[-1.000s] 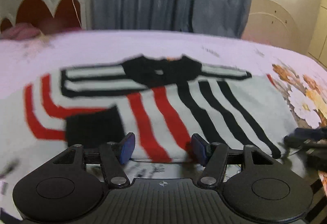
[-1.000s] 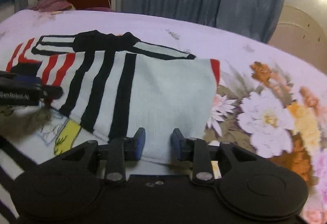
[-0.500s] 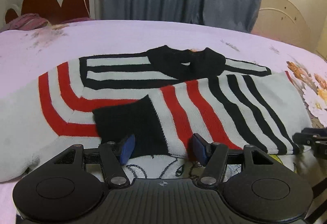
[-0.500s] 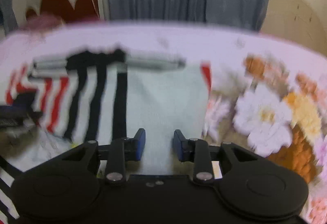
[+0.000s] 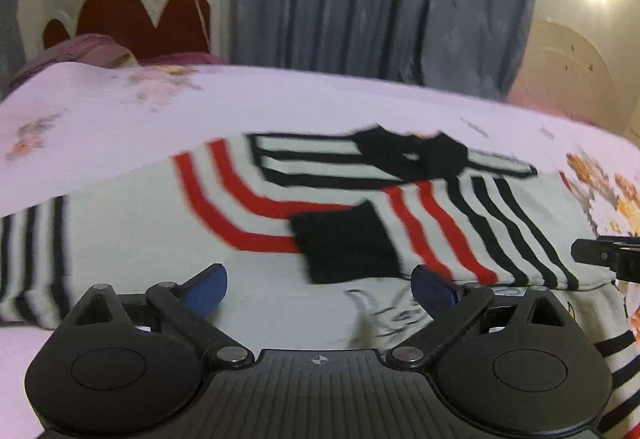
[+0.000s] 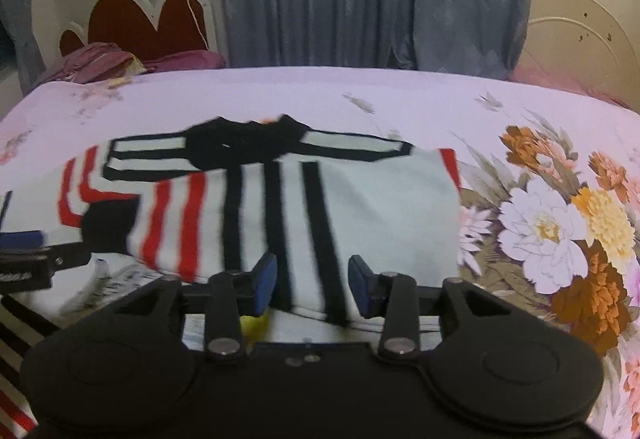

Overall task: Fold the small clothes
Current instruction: 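Move the left tool to the other black sleeve cuff, then grasp the cuff with the left tool and fold it across the body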

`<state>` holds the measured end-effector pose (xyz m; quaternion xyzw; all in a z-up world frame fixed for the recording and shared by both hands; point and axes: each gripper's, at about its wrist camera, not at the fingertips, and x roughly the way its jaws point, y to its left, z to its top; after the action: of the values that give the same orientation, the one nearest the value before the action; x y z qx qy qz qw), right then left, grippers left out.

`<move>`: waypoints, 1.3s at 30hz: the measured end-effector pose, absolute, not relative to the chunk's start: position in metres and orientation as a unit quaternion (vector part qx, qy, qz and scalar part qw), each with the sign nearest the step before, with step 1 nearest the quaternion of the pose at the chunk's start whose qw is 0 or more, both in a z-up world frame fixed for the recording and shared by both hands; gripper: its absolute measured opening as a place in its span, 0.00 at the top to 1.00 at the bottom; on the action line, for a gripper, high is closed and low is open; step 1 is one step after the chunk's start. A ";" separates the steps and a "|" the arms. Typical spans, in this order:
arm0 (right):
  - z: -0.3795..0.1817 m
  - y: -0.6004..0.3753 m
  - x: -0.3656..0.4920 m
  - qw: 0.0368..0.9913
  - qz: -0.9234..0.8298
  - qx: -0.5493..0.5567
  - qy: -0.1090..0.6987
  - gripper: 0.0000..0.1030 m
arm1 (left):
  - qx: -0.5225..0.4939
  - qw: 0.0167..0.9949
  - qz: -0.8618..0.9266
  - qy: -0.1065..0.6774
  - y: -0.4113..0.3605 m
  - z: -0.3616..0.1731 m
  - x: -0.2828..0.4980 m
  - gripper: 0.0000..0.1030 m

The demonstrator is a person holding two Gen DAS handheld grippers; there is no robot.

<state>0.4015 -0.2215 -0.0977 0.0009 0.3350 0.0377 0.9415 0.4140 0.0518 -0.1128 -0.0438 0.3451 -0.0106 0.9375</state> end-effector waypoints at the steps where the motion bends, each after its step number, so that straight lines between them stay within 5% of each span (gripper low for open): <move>1: -0.096 -0.216 0.400 0.942 0.040 0.002 0.333 0.59 | -0.051 0.939 -0.005 0.341 0.064 -0.111 0.407 0.05; 6: -0.092 -0.196 0.395 0.942 0.039 0.015 0.332 0.58 | -0.169 0.932 0.057 0.316 0.169 -0.116 0.357 0.08; 9: -0.091 -0.185 0.395 0.940 0.040 0.036 0.337 0.59 | -0.263 0.908 0.123 0.302 0.241 -0.135 0.326 0.50; 10: -0.091 -0.180 0.395 0.940 0.040 0.038 0.337 0.59 | -0.292 0.895 0.145 0.303 0.262 -0.142 0.319 0.54; 20: -0.077 -0.141 0.387 0.943 0.047 0.011 0.329 0.58 | -0.501 0.814 0.202 0.212 0.378 -0.195 0.305 0.54; 21: -0.076 -0.141 0.387 0.943 0.046 0.007 0.329 0.58 | -0.502 0.815 0.203 0.205 0.380 -0.198 0.308 0.60; 22: -0.076 -0.142 0.387 0.943 0.042 0.004 0.330 0.58 | -0.497 0.818 0.205 0.206 0.383 -0.199 0.312 0.90; 23: -0.077 -0.144 0.388 0.943 0.036 0.002 0.331 0.58 | -0.494 0.817 0.205 0.216 0.386 -0.202 0.319 0.97; 31: -0.073 -0.186 0.386 0.945 -0.008 0.023 0.326 0.58 | -0.369 0.907 0.080 0.185 0.299 -0.129 0.390 0.97; 39: -0.071 -0.244 0.382 0.946 -0.039 0.087 0.311 0.58 | -0.235 0.931 -0.063 0.272 0.110 -0.111 0.498 0.97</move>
<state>0.3815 -0.2442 -0.0711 0.0875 0.3105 -0.0394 0.9457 0.4976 0.1100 -0.1109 -0.2347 0.2720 -0.0628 0.9311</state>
